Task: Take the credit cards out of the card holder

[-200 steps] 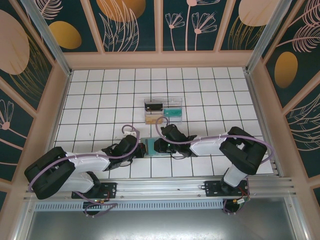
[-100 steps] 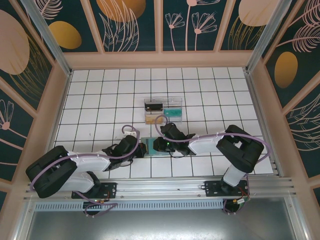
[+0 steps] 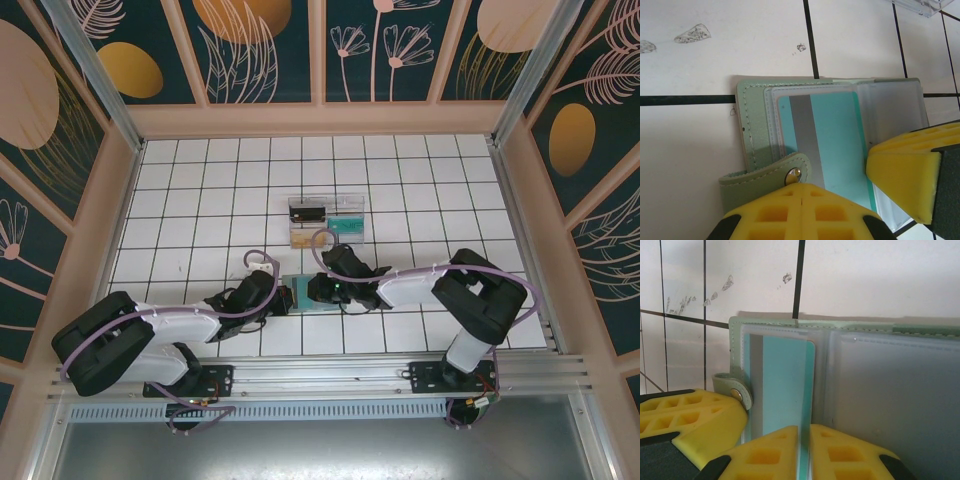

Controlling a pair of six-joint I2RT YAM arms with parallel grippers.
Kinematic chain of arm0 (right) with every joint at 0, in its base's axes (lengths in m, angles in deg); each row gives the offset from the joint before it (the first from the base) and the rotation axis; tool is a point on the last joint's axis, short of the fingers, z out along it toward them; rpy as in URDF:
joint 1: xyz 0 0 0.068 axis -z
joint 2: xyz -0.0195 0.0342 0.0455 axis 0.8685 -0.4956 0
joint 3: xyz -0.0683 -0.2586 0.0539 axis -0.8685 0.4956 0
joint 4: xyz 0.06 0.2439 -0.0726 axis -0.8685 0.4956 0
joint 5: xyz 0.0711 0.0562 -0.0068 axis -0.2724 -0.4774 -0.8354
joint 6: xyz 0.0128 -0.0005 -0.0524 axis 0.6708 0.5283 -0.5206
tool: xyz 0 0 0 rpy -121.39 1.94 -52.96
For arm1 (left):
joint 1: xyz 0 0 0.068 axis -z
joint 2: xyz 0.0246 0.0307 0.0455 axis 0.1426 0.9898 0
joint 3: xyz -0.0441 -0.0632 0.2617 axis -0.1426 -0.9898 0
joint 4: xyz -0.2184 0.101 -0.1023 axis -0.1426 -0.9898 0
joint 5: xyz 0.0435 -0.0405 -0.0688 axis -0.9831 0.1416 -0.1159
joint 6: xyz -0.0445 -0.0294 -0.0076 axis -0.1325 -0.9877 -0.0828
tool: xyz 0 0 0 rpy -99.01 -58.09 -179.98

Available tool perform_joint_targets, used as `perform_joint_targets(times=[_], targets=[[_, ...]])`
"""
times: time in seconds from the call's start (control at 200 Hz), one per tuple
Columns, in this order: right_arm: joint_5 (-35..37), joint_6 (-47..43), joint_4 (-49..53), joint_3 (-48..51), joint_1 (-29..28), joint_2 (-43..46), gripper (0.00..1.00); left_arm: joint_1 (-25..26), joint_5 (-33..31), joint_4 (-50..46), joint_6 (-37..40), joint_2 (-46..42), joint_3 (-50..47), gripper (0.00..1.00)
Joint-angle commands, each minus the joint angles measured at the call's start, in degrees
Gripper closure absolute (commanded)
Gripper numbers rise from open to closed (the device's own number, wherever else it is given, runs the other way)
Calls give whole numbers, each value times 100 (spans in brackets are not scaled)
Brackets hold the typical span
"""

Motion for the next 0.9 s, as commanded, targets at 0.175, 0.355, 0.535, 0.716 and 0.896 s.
perform_joint_targets(times=[0.175,0.355,0.535,0.716,0.896], targets=[[-419,179,-583,183,97,-88,96,-50,113,-46,-65,92,-109,100],[-366,229,-622,348,166,68,100,-50,48,-128,-69,-2,-131,100],[-254,249,-559,571,299,389,100,-50,-45,-271,-51,-157,-127,100],[-217,236,-517,700,388,585,100,-50,-57,-352,-29,-237,-76,100],[-247,122,-451,582,362,558,100,-50,-27,-509,-3,-466,38,96]])
